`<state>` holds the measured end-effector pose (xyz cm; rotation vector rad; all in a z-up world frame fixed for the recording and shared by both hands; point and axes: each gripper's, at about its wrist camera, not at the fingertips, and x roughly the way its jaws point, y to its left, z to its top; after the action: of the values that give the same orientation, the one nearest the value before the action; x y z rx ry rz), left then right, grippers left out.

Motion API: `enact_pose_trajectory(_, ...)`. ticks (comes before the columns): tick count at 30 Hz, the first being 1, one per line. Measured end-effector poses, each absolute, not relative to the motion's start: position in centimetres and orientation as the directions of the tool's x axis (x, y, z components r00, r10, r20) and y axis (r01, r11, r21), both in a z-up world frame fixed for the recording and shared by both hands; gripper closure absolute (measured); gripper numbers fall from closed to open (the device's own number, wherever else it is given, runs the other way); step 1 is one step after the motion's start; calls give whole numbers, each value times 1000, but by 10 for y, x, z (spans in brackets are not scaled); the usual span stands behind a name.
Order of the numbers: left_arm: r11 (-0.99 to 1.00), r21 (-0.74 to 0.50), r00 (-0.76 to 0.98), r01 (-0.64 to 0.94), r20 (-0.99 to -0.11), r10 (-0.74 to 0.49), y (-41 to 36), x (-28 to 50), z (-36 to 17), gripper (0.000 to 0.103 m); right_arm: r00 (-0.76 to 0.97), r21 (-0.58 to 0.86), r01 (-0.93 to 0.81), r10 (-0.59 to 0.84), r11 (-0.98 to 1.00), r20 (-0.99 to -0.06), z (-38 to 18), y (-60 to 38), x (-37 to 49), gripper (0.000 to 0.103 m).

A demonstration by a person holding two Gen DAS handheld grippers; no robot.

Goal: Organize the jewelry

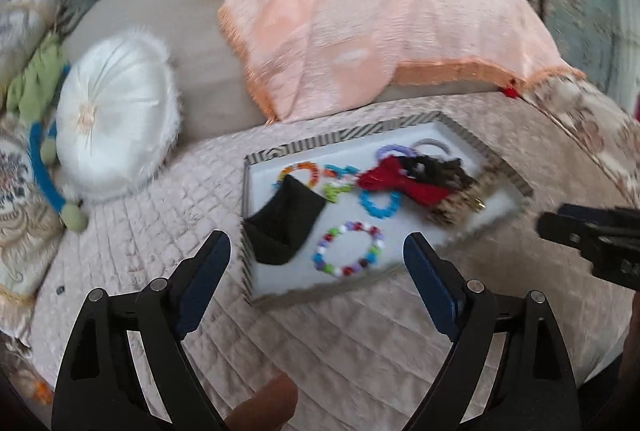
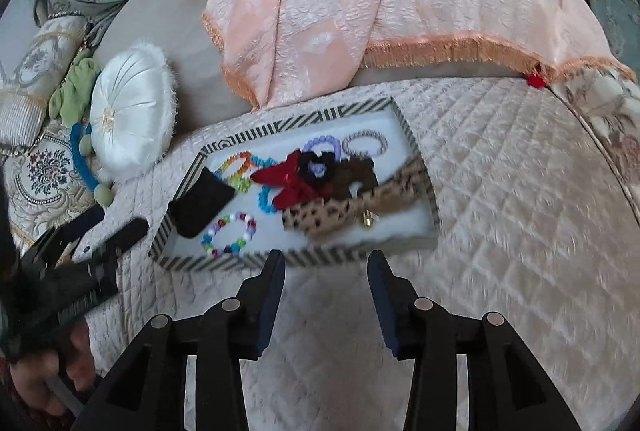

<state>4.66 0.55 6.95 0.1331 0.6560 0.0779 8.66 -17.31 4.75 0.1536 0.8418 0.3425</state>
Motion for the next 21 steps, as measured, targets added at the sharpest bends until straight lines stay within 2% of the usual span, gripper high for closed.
enact_pose_trajectory(4,997,71,768,-6,-638,50,-3,49,65,14,637,206,-224,303,952,-709,46,-169,80,62)
enact_pose_trajectory(7,997,62,743,-53,-664,81,1,58,61,14,672,135,-201,237,970,-702,48,-168,81,62)
enact_pose_trajectory(11,997,29,729,-77,-681,76,9,61,58,14,669,155,-177,235,972,-705,46,-175,86,62)
enact_pose_trajectory(12,996,27,727,-81,-682,78,11,61,57,12,666,149,-174,228,973,-710,44,-175,87,62)
enact_pose_trajectory(14,995,18,719,-95,-691,81,14,62,55,0,661,139,-174,220,975,-717,43,-173,89,62)
enact_pose_trajectory(21,992,8,695,-130,-713,97,21,64,50,0,655,121,-213,234,970,-718,40,-157,89,62)
